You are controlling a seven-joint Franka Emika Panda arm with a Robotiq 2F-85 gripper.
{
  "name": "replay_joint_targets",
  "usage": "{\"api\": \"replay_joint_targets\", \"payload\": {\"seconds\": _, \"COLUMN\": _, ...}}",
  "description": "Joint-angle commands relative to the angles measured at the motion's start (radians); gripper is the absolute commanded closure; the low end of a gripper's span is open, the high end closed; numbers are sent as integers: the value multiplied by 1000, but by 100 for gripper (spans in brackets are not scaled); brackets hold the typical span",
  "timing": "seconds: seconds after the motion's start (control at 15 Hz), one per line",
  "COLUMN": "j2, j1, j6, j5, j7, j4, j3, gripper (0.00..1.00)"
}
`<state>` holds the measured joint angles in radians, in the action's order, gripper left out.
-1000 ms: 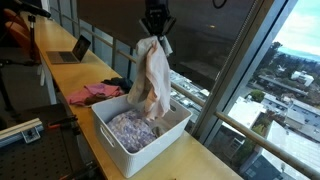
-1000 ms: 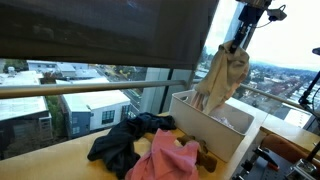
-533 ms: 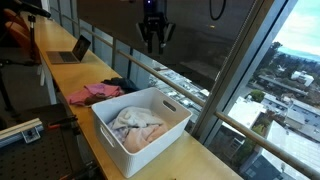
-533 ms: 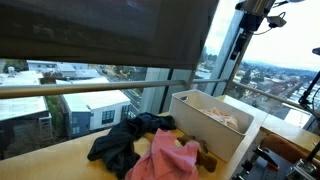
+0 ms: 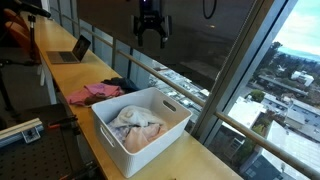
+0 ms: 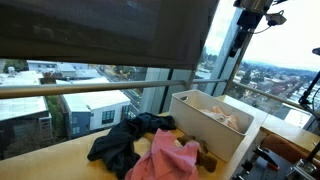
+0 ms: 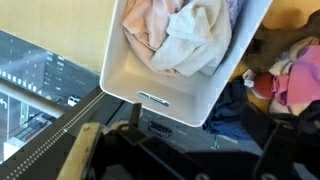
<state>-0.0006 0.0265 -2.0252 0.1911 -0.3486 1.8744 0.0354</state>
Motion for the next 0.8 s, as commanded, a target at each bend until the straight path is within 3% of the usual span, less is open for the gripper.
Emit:
{"api": "replay_joint_targets", "payload": {"seconds": 0.0, "j2": 0, "j1": 41, "j6": -15, "j5": -24, "j7": 36, "j4": 24, "j3": 36, "gripper": 0}}
{"api": "replay_joint_targets", "payload": {"seconds": 0.73, "j2": 117, "j1": 199, "j6": -110, "j5": -3, "j7": 160, "j4": 145, "j3": 184, "gripper": 0}}
